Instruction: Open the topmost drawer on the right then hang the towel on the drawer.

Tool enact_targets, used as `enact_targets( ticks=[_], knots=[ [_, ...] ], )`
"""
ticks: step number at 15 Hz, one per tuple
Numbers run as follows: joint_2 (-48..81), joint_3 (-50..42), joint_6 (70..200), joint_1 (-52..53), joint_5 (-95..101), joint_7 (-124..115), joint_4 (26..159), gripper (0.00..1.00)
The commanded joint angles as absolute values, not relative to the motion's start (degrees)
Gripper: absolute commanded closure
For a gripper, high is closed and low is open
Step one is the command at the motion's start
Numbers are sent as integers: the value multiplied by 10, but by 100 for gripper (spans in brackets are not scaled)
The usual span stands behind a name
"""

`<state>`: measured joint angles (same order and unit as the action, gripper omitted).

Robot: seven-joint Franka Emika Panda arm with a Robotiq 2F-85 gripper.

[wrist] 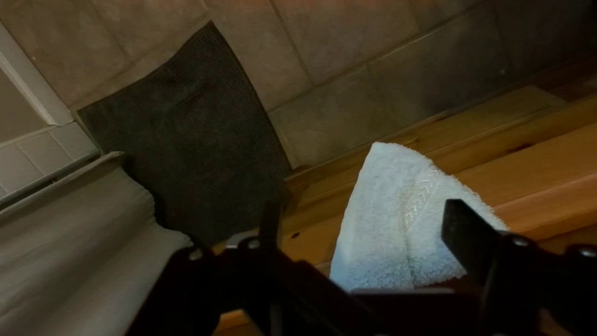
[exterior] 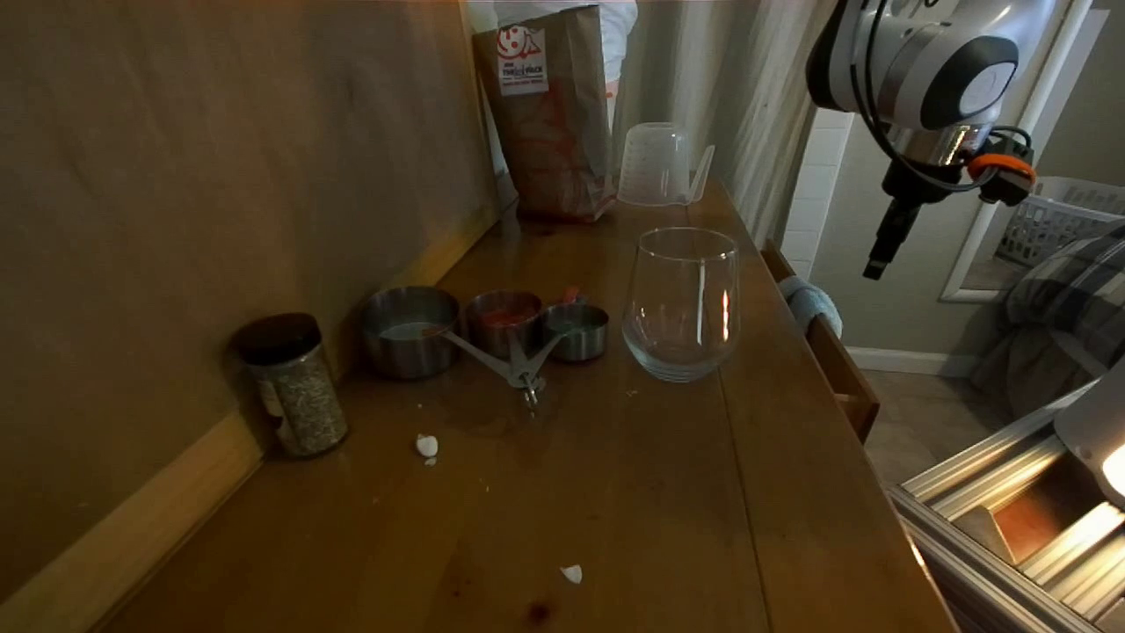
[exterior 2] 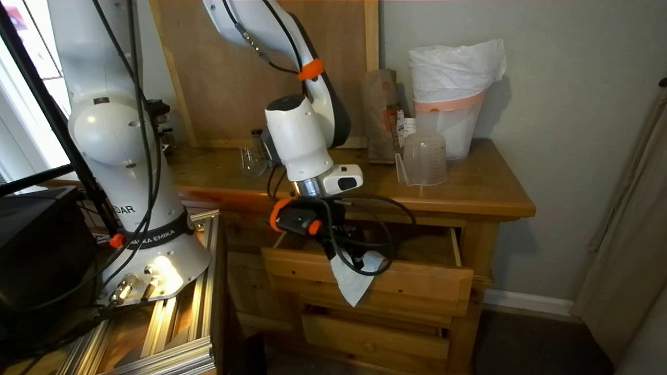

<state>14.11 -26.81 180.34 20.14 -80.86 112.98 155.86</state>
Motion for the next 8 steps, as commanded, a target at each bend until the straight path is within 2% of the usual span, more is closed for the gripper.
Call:
enact_targets(
  ticks=[1, 4, 5, 6, 8],
  knots=[
    [129, -283, 1791, 196, -780, 1135, 1561, 0],
    [101, -308, 1758, 194, -719, 1154, 1576, 0],
    [79, -235, 1754, 104, -644, 1116, 1588, 0],
    [88, -321, 1717, 183, -642, 1132, 1589, 0],
    [60, -342, 1678, 174, -565, 1114, 1600, 0]
  ],
)
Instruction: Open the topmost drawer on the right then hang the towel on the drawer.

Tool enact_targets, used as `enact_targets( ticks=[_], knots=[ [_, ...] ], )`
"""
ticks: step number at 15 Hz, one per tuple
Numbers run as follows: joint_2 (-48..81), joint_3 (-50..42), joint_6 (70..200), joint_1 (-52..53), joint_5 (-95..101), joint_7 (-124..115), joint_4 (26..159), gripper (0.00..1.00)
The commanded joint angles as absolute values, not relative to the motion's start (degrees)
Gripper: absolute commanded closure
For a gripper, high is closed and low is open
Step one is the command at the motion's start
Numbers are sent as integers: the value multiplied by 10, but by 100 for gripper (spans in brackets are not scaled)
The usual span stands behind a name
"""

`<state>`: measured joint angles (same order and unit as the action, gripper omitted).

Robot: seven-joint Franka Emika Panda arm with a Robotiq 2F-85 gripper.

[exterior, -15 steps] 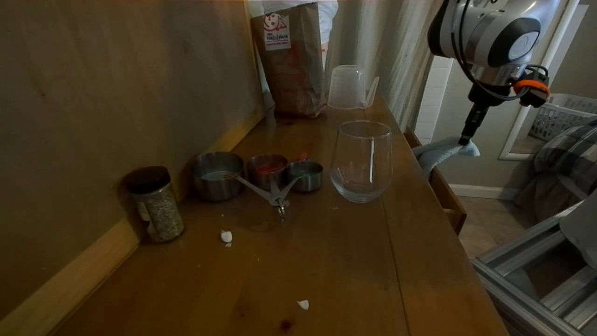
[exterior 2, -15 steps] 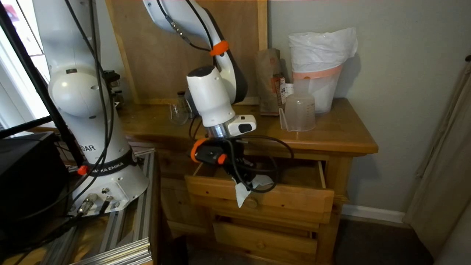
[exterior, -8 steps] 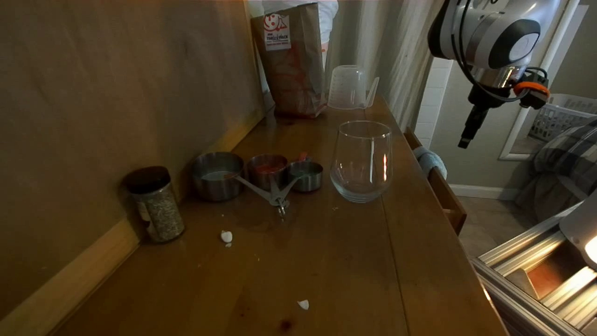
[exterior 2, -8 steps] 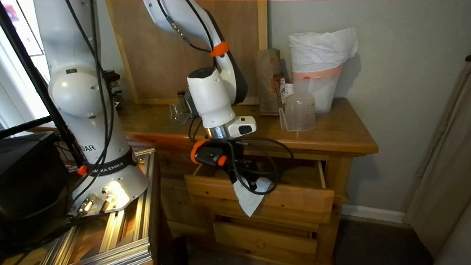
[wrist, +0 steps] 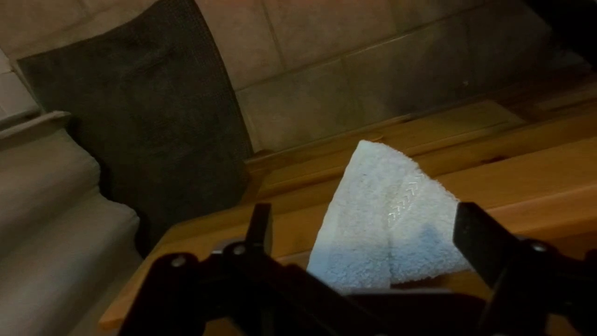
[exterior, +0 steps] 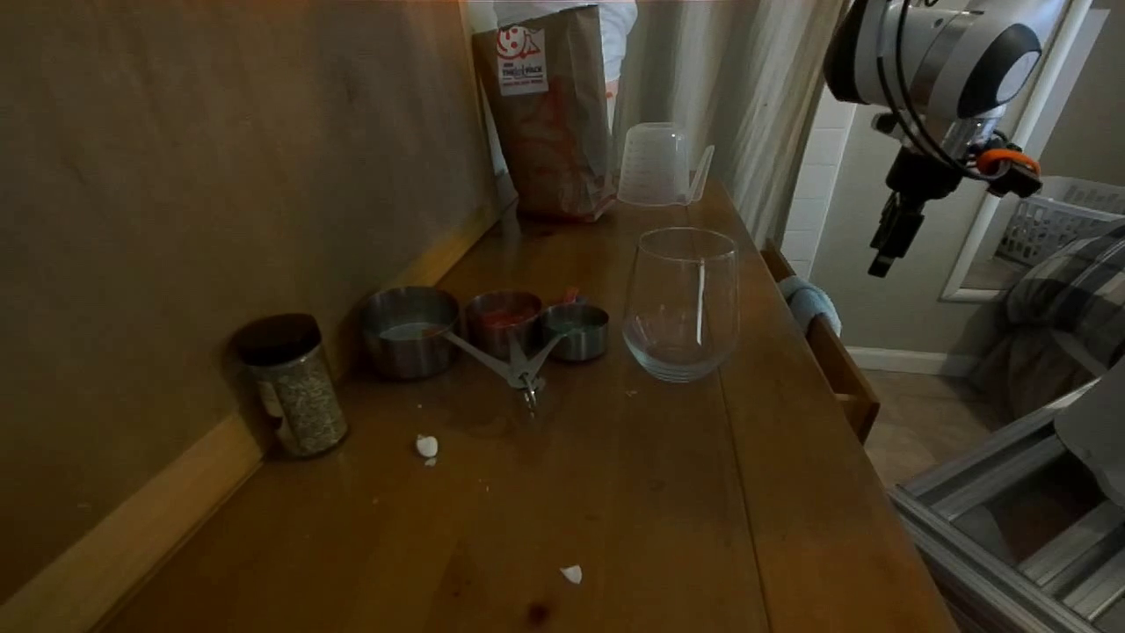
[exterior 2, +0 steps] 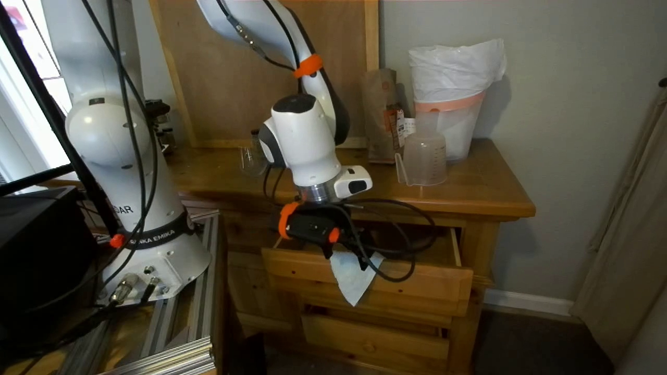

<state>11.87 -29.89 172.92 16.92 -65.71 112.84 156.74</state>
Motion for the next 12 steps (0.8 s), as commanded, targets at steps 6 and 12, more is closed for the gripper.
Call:
enact_targets(
  ticks=[6, 12],
  knots=[
    [20, -431, 1609, 199, -397, 1038, 1573, 0],
    [-67, -401, 1608, 147, -233, 883, 1573, 0]
  ],
)
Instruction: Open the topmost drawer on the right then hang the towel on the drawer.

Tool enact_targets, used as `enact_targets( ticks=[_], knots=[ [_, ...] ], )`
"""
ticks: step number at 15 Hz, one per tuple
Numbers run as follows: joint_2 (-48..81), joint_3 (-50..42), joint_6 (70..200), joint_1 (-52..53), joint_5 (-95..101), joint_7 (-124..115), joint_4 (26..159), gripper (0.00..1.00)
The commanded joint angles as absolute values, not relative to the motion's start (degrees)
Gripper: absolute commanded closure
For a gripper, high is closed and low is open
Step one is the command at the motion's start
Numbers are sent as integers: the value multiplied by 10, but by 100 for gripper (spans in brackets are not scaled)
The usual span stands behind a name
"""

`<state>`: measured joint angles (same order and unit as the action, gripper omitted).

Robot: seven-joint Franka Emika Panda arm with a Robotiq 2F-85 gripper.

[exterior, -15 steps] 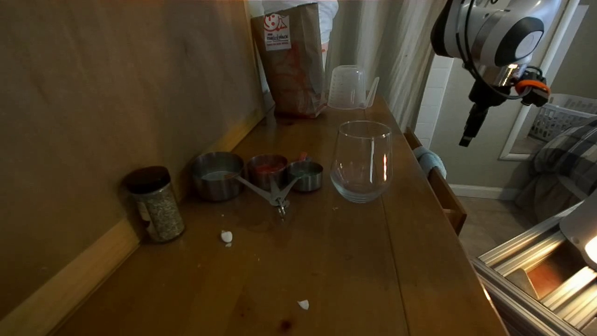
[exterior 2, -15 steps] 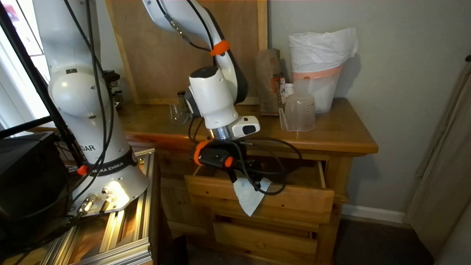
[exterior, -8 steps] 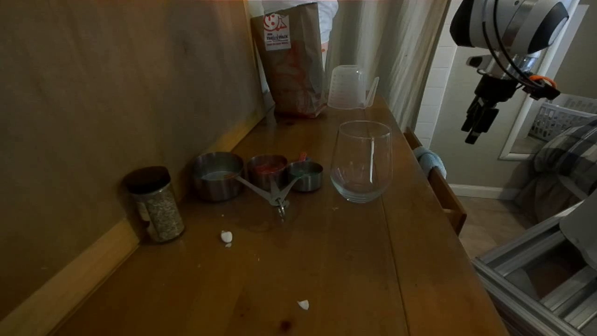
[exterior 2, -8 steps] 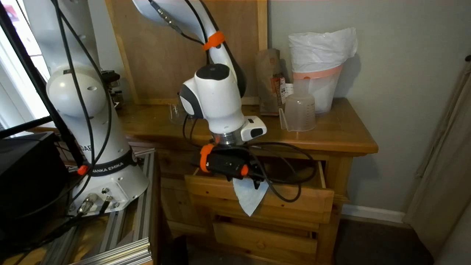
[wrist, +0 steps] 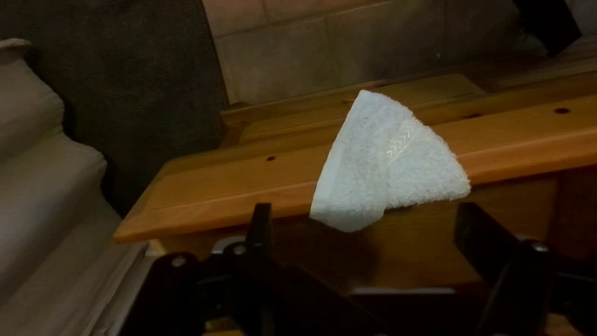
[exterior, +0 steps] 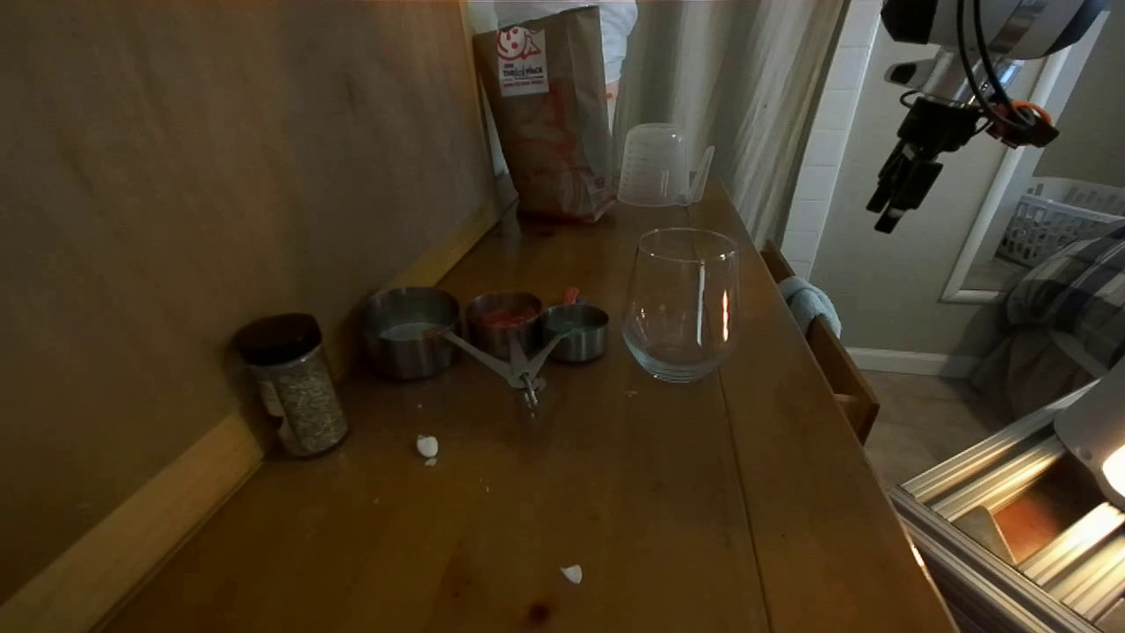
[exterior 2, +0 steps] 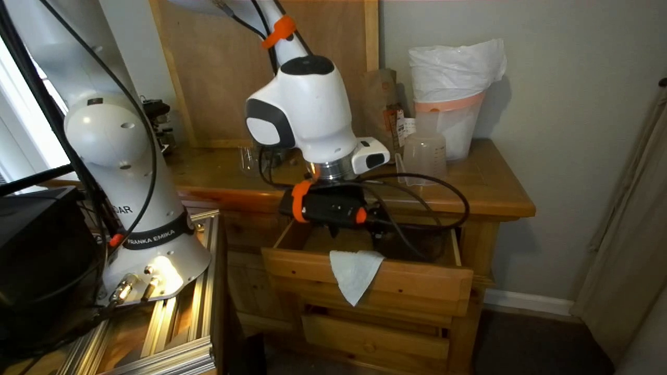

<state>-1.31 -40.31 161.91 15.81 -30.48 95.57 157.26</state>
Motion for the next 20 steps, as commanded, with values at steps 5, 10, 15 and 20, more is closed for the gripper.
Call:
enact_targets(
  ticks=[5, 10, 15, 20],
  knots=[
    [-145, -248, 1577, -1, -114, 759, 1571, 0],
    [-268, -164, 1487, -68, -36, 659, 1589, 0],
    [-355, -141, 1402, -69, -22, 617, 1588, 0],
    [-392, -138, 1352, -63, -11, 595, 1571, 0]
  ],
)
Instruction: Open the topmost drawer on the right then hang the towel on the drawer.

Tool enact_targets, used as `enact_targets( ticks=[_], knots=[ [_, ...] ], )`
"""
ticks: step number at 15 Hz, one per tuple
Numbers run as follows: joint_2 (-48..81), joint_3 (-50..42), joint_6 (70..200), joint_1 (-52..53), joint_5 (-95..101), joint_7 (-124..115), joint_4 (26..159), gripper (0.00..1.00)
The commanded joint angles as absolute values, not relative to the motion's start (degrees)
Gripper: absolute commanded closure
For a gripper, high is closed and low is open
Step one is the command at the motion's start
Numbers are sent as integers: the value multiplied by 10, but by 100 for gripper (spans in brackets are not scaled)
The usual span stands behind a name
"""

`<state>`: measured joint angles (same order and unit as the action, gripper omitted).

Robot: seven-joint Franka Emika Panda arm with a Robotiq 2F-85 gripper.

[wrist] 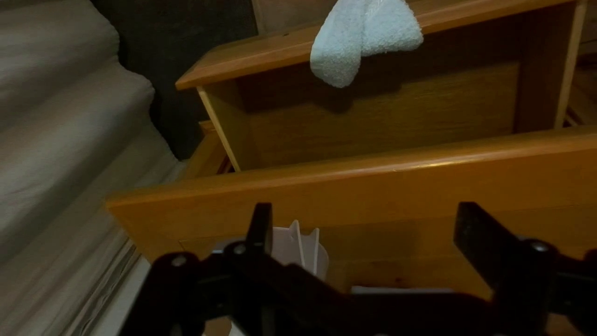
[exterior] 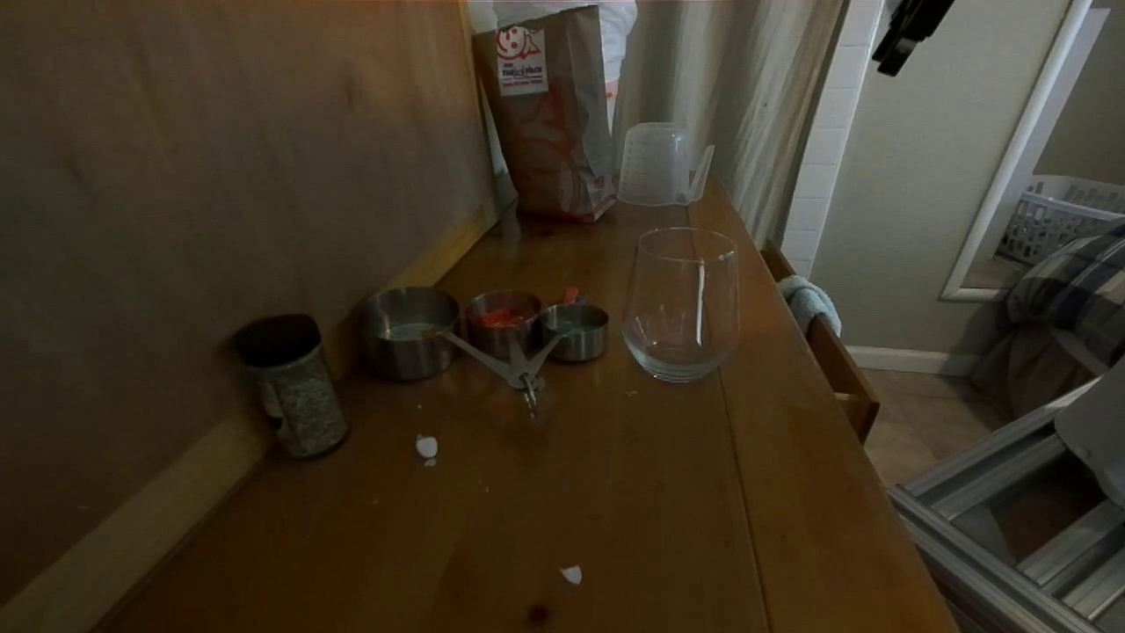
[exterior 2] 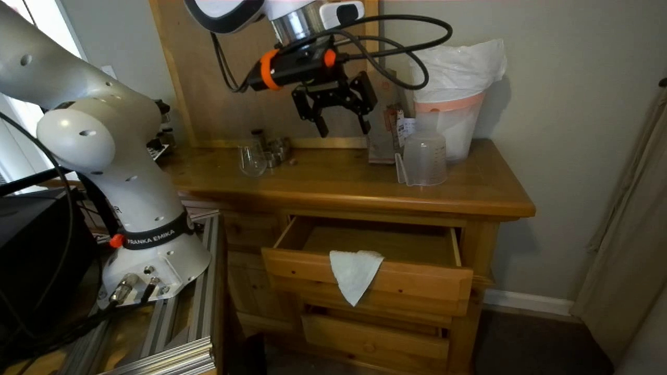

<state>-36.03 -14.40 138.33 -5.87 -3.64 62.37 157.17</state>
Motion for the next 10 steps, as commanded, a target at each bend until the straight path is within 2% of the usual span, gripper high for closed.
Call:
enact_targets(
  ticks=[1, 10],
  knots=[
    [-398, -138, 1346, -63, -8, 592, 1571, 0],
    [-389, -154, 1360, -48, -16, 602, 1571, 0]
  ],
)
